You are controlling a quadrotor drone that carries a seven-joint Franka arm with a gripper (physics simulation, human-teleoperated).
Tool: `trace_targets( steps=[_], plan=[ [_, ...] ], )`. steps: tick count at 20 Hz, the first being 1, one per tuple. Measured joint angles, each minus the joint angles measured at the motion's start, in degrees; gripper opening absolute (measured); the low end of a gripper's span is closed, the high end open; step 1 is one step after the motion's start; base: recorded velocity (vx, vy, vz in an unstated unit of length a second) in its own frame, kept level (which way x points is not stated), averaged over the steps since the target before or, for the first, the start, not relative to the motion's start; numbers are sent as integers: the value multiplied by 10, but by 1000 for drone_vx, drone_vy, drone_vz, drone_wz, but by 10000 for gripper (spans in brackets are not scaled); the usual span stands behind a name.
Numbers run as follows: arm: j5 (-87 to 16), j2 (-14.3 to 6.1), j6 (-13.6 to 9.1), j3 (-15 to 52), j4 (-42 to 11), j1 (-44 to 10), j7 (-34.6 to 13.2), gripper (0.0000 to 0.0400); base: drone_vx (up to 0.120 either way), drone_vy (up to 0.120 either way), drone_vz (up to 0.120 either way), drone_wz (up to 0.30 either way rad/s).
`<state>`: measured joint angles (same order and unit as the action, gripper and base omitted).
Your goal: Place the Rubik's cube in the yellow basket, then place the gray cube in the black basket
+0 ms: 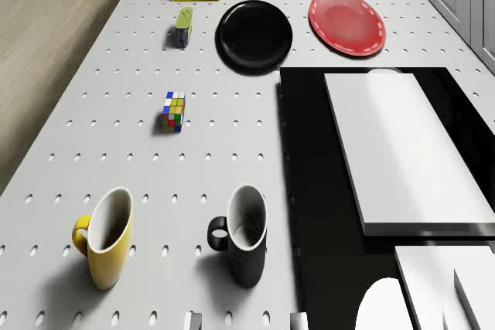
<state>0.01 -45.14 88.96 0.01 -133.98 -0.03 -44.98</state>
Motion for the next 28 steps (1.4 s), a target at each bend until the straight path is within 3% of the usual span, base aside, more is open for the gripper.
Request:
trace_targets(
  steps=[6,12,18,28],
  plan=[
    [1,14,-56,1,73,-2,1,400,0,0,0,0],
    [1,37,-93,1,135,-3,1,400,0,53,0,0],
    [1,47,-107,2,162,-3,2,400,93,120,0,0],
    [1,48,-109,2,169,-4,2,400,120,120,0,0]
  ],
)
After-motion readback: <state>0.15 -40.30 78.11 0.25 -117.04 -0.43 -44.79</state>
